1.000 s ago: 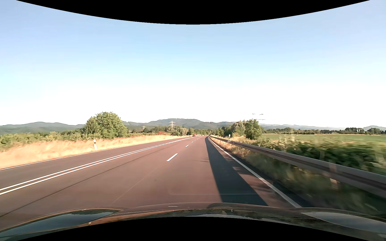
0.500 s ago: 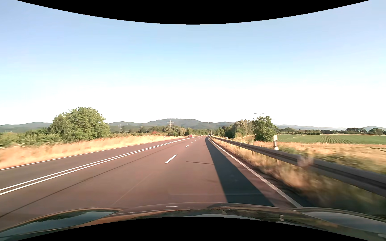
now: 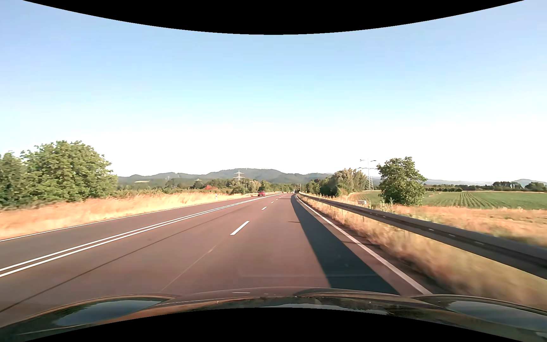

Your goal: Follow the waypoints while adhering to traffic rules and regulations

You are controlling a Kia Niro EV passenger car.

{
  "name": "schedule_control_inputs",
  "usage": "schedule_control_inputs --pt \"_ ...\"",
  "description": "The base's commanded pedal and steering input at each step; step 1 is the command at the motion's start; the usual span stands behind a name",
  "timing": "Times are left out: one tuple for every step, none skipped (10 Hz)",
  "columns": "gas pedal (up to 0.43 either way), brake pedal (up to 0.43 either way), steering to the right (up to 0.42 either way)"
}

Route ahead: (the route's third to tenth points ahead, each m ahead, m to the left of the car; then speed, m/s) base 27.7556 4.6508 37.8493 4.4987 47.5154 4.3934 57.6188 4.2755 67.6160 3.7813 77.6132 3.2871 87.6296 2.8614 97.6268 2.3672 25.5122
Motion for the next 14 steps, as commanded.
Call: schedule_control_inputs --pt "0.228 0.000 0.002" --pt "0.228 0.000 0.002" --pt "0.228 0.000 0.002" --pt "0.228 0.000 0.002" --pt "0.228 0.000 0.002" --pt "0.228 0.000 0.002" --pt "0.228 0.000 0.002" --pt "0.228 0.000 0.002" --pt "0.228 0.000 0.002" --pt "0.228 0.000 0.002" --pt "0.228 0.000 0.002" --pt "0.228 0.000 0.002" --pt "0.228 0.000 0.002" --pt "0.228 0.000 0.002"
